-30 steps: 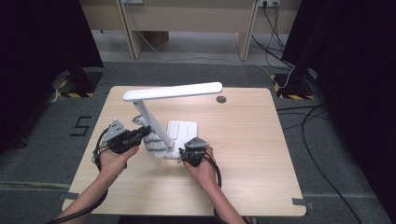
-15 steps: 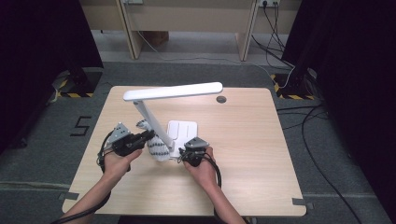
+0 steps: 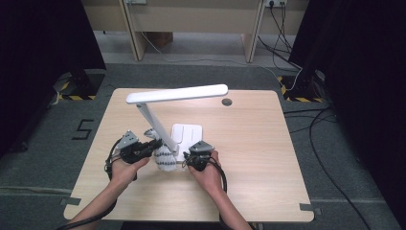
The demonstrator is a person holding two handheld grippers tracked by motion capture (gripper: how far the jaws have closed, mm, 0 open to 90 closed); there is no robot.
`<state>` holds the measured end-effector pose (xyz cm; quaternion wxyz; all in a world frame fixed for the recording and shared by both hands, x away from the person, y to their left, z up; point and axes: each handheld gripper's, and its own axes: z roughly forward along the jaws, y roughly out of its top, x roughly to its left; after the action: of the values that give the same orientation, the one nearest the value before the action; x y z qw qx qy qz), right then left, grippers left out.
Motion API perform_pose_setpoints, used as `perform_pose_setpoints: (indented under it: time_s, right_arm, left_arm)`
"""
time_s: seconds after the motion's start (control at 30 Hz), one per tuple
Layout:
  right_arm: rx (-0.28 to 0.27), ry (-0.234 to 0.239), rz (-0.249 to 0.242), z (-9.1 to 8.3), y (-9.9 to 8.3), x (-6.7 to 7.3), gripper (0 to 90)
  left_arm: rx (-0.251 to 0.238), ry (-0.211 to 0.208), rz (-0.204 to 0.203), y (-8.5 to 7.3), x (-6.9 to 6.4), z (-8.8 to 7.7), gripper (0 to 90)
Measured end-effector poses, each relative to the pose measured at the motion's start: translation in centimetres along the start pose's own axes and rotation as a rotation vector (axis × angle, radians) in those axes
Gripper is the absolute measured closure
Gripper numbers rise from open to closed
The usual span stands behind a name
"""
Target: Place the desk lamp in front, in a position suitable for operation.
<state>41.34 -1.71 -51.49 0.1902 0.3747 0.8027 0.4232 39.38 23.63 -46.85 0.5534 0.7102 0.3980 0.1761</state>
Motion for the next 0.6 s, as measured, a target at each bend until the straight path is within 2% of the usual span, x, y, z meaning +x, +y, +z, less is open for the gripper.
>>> perform_pose_setpoints:
  time_s: [0.13, 0.3, 0.47, 0.6]
  right_arm:
    - [-0.001, 0.0, -0.002, 0.0, 0.0, 0.0, 68.6]
    - [-0.001, 0.0, -0.001, 0.0, 0.0, 0.0, 68.6]
    - [-0.001, -0.001, 0.001, 0.0, 0.0, 0.0, 68.6]
    - [0.0, 0.0, 0.0, 0.0, 0.0, 0.0, 68.6]
  left_arm:
    - [0.03, -0.011, 0.013, -0.8, -0.6, -0.3, 83.5]
    - [0.05, -0.033, 0.045, -1.0, -1.7, -1.5, 83.5]
    - [0.075, -0.098, 0.062, -1.2, -3.0, -2.6, 83.5]
    - [0.107, -0.119, 0.072, -1.4, -3.7, -2.4, 83.5]
